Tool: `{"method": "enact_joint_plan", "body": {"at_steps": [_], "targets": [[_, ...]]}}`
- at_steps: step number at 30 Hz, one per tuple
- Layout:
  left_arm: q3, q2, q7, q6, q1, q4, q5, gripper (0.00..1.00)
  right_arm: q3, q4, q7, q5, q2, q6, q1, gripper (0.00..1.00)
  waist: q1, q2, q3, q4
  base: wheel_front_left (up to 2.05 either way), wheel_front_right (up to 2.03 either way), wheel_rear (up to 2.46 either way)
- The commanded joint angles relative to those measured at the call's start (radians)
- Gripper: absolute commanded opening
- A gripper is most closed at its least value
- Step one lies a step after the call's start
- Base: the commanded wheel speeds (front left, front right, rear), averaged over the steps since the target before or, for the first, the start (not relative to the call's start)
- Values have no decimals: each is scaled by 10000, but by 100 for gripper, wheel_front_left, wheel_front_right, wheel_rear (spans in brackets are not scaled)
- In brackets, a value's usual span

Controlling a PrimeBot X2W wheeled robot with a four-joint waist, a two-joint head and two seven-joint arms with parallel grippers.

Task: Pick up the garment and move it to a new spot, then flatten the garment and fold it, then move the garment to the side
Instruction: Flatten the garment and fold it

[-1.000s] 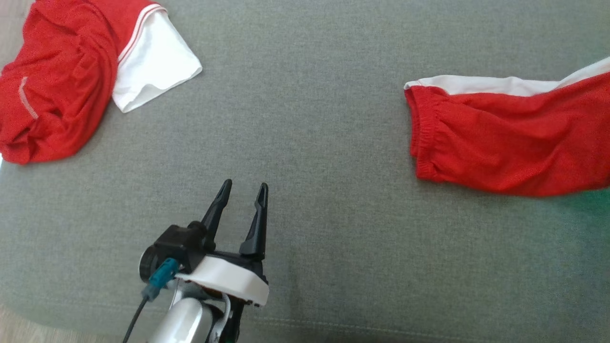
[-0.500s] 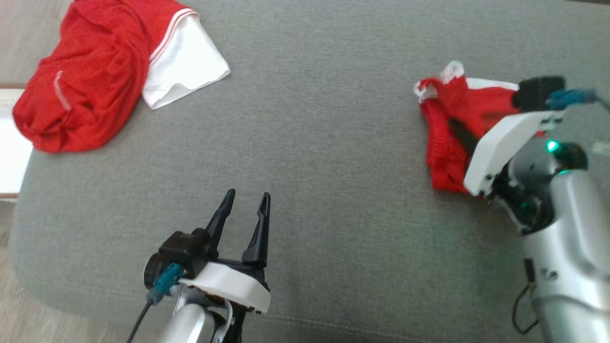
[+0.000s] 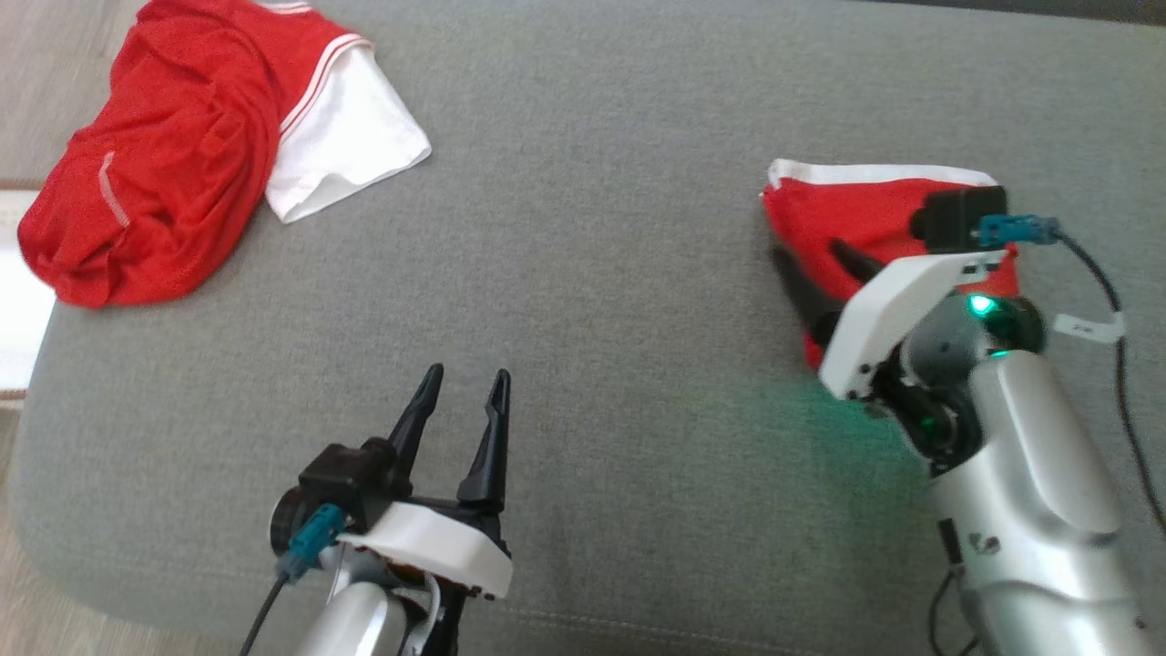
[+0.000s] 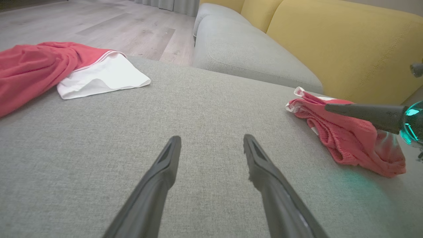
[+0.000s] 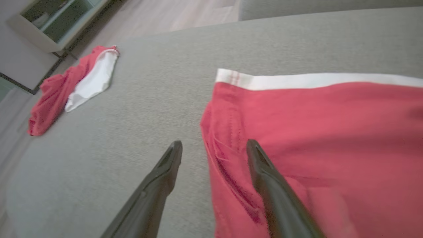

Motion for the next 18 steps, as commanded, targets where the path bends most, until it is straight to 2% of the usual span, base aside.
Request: {"method": "enact_joint_plan", "body": {"at_steps": [1,4,7,12,17,18], "targets": [[399,-38,-122,13,-11,-205,62,100,434,-558,-194,343,218,-7,-183,100,0,0,-154,-124,0,0,0],[501,-38,-122,-15,56,-146,166,100,599,-1071,-538,816,270,-7,80,100,0,0,-367,-299,0,0,0],[679,-38,-122,-50,165,-123,258,100,501,-1693,-1002,809,204,-7,430,100,0,0,-567,-502,0,0,0],[1002,-39,-122,-110,444,-188,388,100,175,-2254,-2210,-319,-511,-7,1106,100,0,0,-880,-873,0,0,0],[1180,-39,-122,-177,759,-336,496,100,-421,-1870,-3241,-1380,-872,-7,1656,100,0,0,-1020,-1057,0,0,0],[1187,-39,-122,-192,795,-373,507,100,-462,-1741,-3397,-1590,-936,-7,1700,97,0,0,-1003,-1059,0,0,0]]}}
